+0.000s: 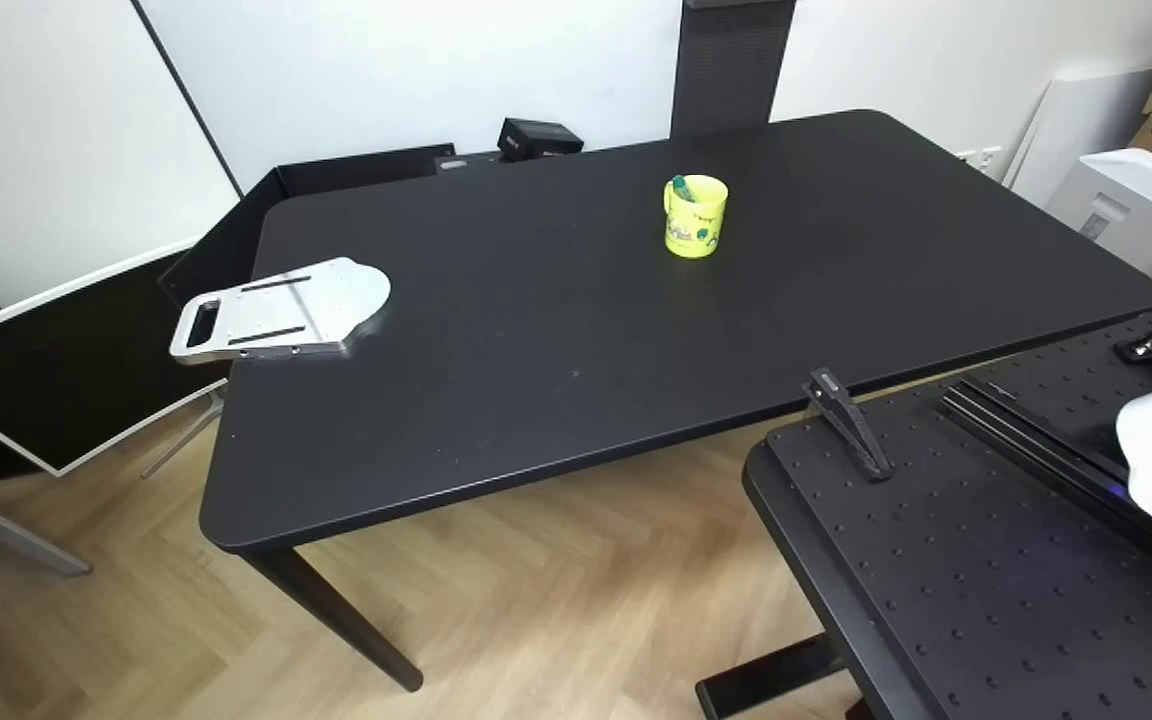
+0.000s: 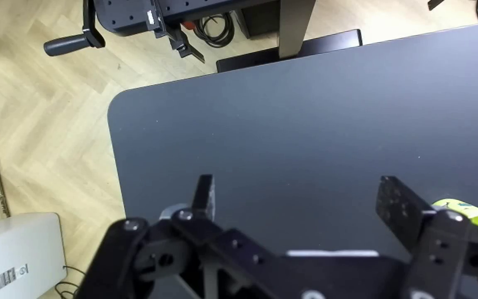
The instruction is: Take the marker out of the mug and put it on the table
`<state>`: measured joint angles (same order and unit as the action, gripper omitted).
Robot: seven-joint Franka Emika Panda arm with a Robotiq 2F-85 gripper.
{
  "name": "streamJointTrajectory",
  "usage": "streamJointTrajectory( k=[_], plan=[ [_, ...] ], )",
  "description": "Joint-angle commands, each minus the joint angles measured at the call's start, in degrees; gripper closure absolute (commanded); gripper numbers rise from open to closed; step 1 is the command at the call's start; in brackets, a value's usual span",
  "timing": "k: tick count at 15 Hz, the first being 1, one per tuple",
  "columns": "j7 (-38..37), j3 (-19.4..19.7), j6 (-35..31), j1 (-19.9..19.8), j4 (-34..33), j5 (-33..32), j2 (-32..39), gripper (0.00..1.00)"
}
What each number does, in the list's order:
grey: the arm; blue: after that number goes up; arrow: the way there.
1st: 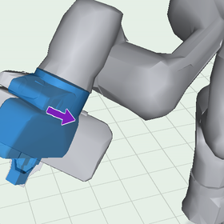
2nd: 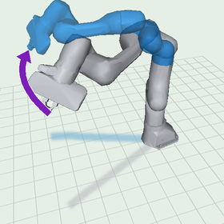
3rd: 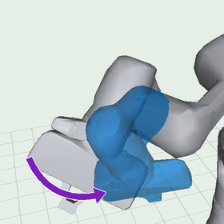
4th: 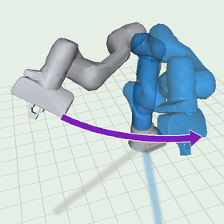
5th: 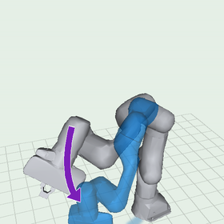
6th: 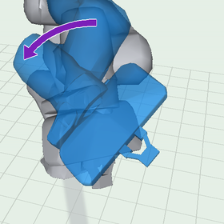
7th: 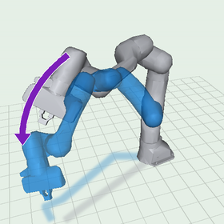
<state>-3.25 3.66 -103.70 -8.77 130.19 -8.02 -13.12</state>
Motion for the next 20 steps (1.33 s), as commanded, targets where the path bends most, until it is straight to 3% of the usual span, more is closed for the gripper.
streamJointTrajectory(
  k=[1,14,20],
  plan=[
    [-0.12,0.75,0.11,0.79,-0.08,-0.15,0.01,0.00],
    [2.54,1.37,-0.75,0.96,-0.73,-0.17,0.95,0.00],
    [6.88,1.10,-8.20,2.36,-0.58,0.92,1.82,0.00]
  ],
)
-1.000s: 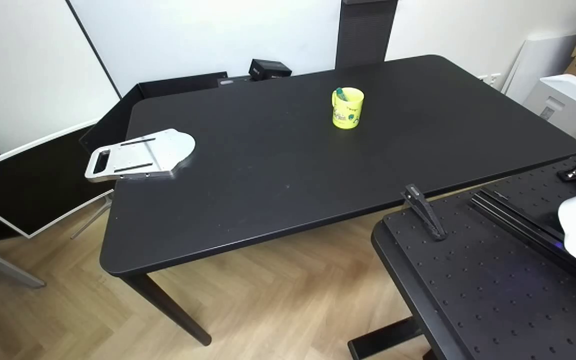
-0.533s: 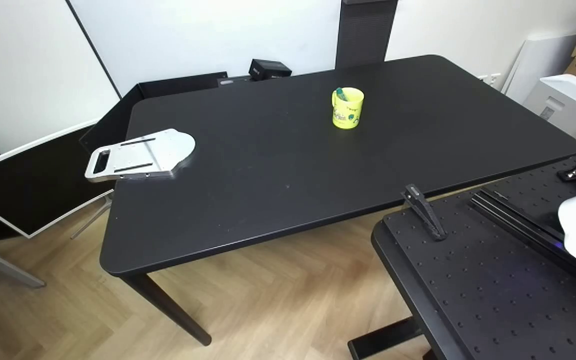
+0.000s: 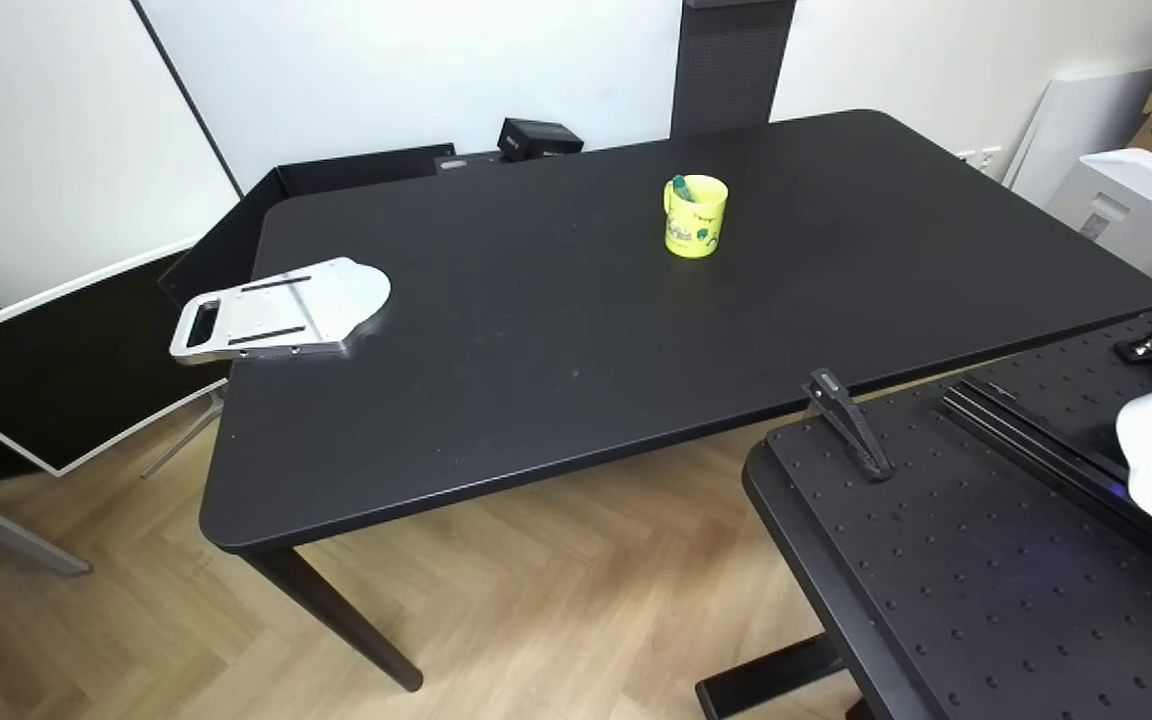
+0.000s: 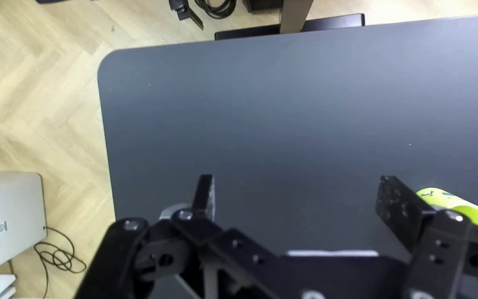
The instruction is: Take the marker out of the mug and put it on the table
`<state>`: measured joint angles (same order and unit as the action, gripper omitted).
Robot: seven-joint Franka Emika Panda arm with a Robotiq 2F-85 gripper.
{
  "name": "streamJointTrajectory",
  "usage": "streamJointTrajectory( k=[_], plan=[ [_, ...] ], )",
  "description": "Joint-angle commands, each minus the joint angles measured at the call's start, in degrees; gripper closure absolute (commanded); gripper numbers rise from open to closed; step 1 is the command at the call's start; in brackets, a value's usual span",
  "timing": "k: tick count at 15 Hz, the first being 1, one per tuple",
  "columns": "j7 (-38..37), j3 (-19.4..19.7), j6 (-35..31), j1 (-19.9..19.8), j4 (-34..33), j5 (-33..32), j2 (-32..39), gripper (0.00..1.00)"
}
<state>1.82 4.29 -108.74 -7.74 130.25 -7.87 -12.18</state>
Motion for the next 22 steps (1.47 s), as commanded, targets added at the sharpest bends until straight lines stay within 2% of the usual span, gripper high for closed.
streamJointTrajectory(
  k=[1,6,11,18,22],
  plan=[
    [2.54,0.33,-4.79,1.76,-0.55,1.12,1.08,0.00],
    [6.76,-0.73,-10.79,4.62,-0.29,4.15,2.52,0.00],
    [8.71,-3.57,-15.12,8.26,-1.26,5.36,5.31,0.00],
    [14.36,-8.46,-13.59,12.62,-6.53,1.00,13.69,0.00],
    [14.95,-10.44,-11.60,14.22,-10.72,-2.02,19.29,0.00]
  ],
)
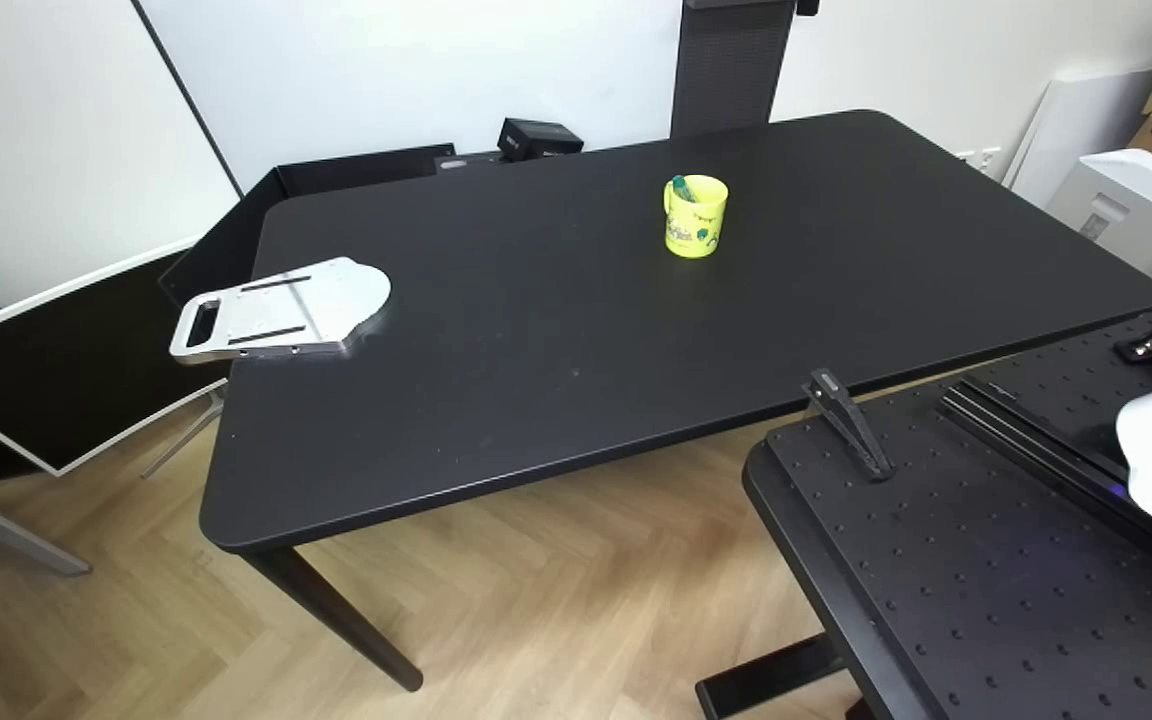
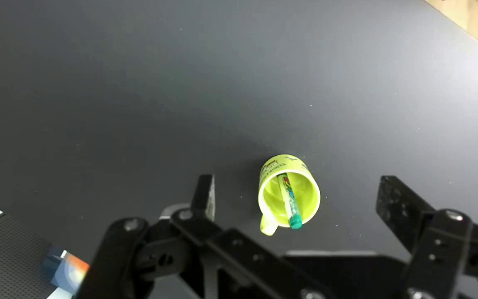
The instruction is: Take the marker out of the mug and put it on the table
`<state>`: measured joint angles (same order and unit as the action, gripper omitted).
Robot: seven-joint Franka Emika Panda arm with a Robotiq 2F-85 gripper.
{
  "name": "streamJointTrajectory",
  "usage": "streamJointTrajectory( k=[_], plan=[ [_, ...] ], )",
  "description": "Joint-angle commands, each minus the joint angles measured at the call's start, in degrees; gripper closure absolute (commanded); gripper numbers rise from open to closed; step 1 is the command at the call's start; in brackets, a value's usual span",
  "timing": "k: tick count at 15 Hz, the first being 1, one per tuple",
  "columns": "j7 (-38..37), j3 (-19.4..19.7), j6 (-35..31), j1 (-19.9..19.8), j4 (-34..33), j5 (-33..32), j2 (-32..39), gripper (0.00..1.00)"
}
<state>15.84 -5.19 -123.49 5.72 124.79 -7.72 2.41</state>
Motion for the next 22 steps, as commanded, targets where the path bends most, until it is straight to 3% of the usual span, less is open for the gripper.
streamJointTrajectory(
  k=[1,7,8,22],
  plan=[
    [0.88,-1.34,3.78,1.09,-6.32,-2.78,5.94,0.00],
    [-0.53,-2.52,7.57,2.67,-12.63,-4.65,12.55,0.00],
    [0.24,-2.63,4.53,2.15,-8.65,-3.68,9.95,0.00],
    [0.01,-2.63,6.37,2.51,-12.15,-4.11,13.20,0.00]
  ],
)
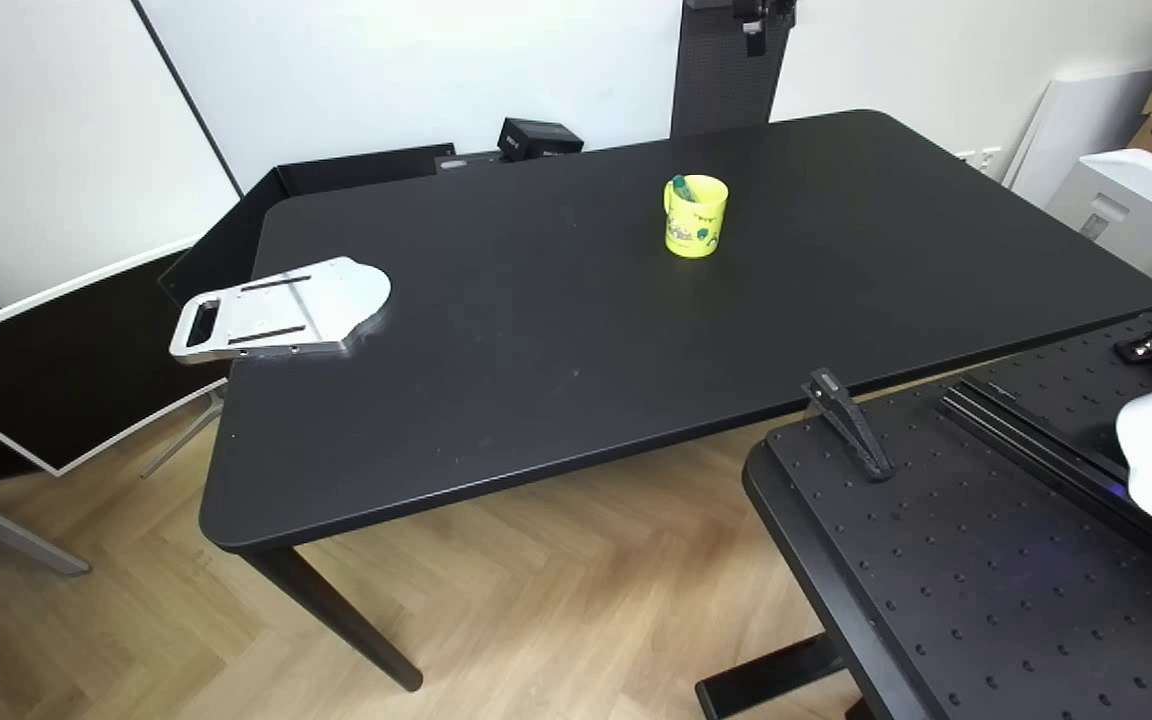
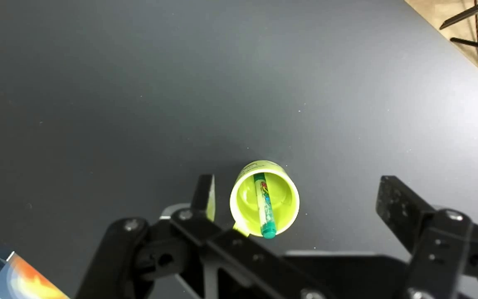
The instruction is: Take the marker out of the mug and put it on the table
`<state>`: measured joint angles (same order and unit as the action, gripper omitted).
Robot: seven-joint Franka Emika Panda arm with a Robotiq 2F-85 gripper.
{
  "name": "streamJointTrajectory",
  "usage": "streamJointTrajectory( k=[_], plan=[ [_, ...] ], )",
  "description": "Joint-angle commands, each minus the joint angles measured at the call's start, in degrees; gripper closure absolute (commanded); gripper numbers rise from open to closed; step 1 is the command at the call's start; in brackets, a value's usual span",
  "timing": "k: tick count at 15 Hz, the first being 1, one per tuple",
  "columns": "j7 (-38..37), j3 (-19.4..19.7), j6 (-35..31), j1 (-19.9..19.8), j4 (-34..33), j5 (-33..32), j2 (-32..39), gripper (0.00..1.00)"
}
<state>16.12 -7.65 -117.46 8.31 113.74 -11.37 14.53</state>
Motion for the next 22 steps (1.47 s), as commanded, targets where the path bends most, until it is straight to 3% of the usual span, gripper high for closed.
streamJointTrajectory(
  k=[1,7,16,22],
  plan=[
    [-0.28,-0.13,0.23,-0.01,-1.90,-0.78,1.95,0.00],
    [-1.47,-0.15,-1.08,1.39,-7.82,-3.11,8.32,0.00],
    [-2.06,0.69,-2.92,5.56,-23.07,-7.40,22.89,0.00],
    [-1.50,0.62,-3.18,5.92,-26.25,-6.45,29.20,0.00]
  ],
)
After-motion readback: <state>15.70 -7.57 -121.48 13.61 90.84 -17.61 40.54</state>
